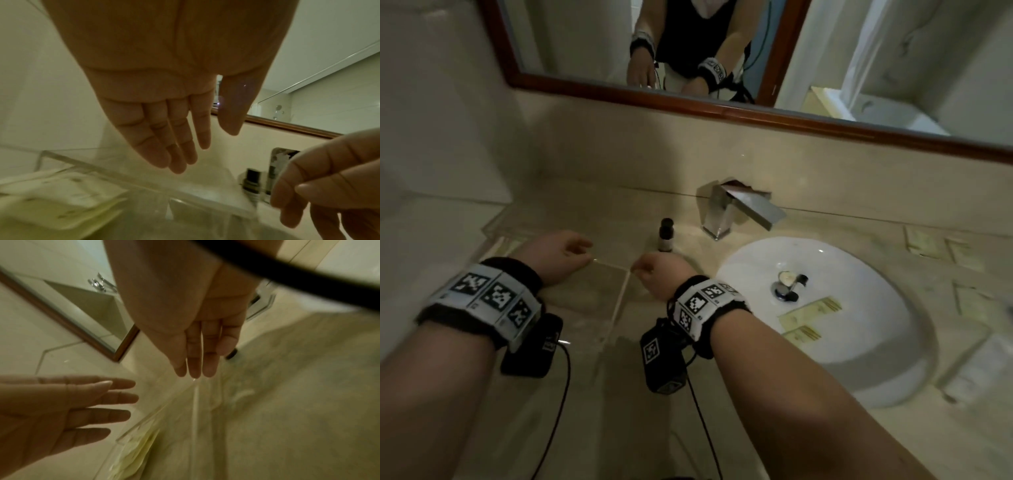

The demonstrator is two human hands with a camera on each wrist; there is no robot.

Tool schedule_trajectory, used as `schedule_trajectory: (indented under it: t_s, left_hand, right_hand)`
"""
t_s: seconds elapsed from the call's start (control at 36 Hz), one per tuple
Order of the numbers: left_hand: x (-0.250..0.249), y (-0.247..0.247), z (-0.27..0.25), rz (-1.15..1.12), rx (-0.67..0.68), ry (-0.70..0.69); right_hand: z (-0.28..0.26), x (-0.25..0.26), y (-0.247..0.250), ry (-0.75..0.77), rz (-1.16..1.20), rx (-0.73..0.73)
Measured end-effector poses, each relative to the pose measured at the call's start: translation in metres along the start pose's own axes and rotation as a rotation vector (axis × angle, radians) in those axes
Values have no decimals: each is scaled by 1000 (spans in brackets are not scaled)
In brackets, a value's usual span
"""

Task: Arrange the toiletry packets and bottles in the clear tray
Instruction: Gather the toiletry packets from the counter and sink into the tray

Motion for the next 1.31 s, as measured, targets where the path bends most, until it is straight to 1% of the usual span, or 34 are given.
schedule_trajectory:
  t_s: [0.11,0.17,0.25,0.42,0.53,0.64,0.69,0.81,0.94,1.03,1.14,1.31]
  left_hand:
    - [-53,-23,4,-10,50,-70]
    - [-80,-34,7,-4,53,-110]
    - [-129,-56,12,15,72,-184]
    - [-241,-103,21,132,155,-339]
    - [-303,-137,33,154,195,-417]
    - [-355,-167,42,174,221,-465]
    - [-378,-181,44,189,236,-479]
    - [-406,-203,51,196,264,-488]
    - [-422,-225,60,205,289,-459]
    - [-426,-234,66,197,282,-434]
    - [-422,-248,72,132,322,-365]
    - [-414,-261,73,53,372,-305]
  right_hand:
    - [-25,-54,25,-58,53,-80]
    - [-34,-81,37,-88,77,-103]
    - [-52,-125,62,-138,76,-143]
    - [-94,-234,112,-286,173,-186]
    - [-116,-306,140,-411,168,-229]
    - [-134,-380,165,-569,189,-334]
    - [-143,-417,174,-673,205,-378]
    - [-153,-470,184,-890,166,-387]
    - [-154,-518,181,-1001,123,-408]
    - [-152,-532,173,-1025,35,-383]
    - [-145,-538,173,-1046,-61,-413]
    - [-151,-543,180,-992,-113,-406]
Point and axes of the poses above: each hand's wrist, its own z-axis towards the middle knuckle, its own y-axis out of the back of the hand, x = y × z, the point moved 3 cm from there along z, towards the middle knuckle, and after that the axes turned 7 degrees about -y, right-handed, at the moved point
